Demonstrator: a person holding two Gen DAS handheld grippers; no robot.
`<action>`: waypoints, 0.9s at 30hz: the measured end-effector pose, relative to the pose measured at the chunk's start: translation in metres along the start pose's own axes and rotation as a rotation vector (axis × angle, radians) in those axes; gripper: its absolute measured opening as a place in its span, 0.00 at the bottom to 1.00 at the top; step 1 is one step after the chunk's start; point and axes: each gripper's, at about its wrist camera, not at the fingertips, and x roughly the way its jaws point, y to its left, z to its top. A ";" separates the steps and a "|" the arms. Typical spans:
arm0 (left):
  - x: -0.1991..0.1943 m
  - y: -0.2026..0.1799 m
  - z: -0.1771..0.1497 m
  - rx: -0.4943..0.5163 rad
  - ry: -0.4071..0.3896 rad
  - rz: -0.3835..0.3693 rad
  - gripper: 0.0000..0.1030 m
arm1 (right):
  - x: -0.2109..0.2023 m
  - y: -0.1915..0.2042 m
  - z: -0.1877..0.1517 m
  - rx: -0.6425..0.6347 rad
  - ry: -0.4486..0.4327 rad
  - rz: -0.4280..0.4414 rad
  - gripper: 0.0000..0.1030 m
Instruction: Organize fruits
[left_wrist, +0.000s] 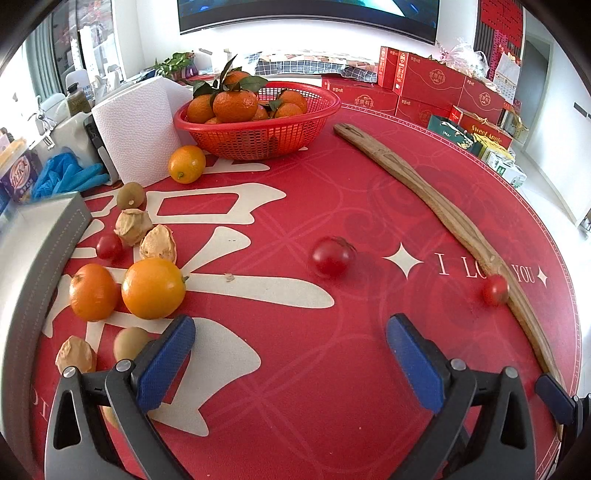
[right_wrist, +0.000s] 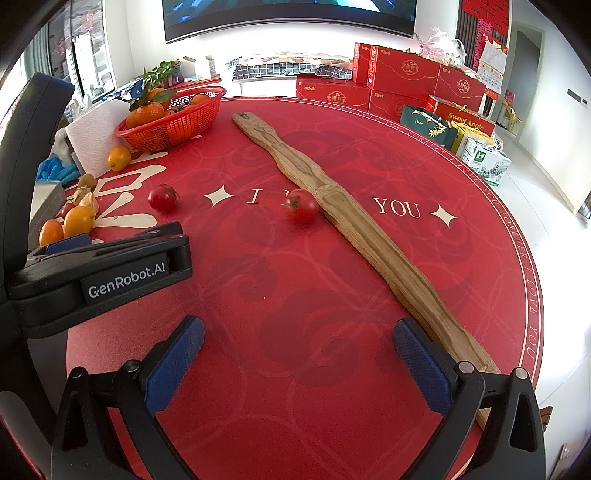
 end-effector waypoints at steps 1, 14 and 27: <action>0.000 0.000 0.000 0.000 0.000 0.000 1.00 | 0.000 0.000 -0.001 0.000 0.000 0.000 1.00; 0.000 0.000 0.000 0.000 0.000 0.000 1.00 | 0.001 0.000 0.003 0.000 0.000 -0.001 1.00; 0.000 0.000 0.000 0.000 0.000 0.000 1.00 | 0.001 -0.001 0.003 0.000 0.000 -0.001 1.00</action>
